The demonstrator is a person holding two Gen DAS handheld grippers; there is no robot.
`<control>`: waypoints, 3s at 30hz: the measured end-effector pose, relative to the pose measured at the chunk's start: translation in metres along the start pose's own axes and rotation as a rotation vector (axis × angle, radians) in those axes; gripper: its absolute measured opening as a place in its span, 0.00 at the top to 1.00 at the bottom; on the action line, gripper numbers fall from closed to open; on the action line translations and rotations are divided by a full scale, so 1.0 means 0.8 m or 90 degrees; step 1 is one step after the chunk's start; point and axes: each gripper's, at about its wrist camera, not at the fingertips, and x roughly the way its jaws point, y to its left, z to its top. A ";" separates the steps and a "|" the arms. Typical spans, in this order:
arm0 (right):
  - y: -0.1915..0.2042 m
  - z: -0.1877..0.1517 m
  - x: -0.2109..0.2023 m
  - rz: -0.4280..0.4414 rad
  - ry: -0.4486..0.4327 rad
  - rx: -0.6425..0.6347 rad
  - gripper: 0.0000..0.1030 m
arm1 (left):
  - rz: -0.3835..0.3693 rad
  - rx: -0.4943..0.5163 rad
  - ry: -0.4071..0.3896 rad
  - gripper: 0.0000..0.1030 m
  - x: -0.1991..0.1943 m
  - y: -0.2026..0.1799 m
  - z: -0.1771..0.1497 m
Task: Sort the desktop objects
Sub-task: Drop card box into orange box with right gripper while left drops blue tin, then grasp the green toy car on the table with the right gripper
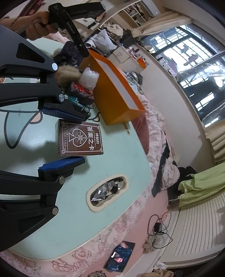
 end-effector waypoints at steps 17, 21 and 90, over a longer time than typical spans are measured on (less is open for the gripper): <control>0.141 0.114 0.089 0.081 0.024 -0.159 0.58 | 0.051 -0.054 -0.050 0.82 0.063 0.016 0.121; 0.155 0.124 0.152 0.073 0.074 -0.150 0.57 | 0.065 -0.091 -0.014 0.79 0.090 0.036 0.113; 0.097 -0.006 0.064 -0.115 0.085 -0.226 0.01 | 0.153 0.057 0.100 0.00 0.034 -0.005 -0.095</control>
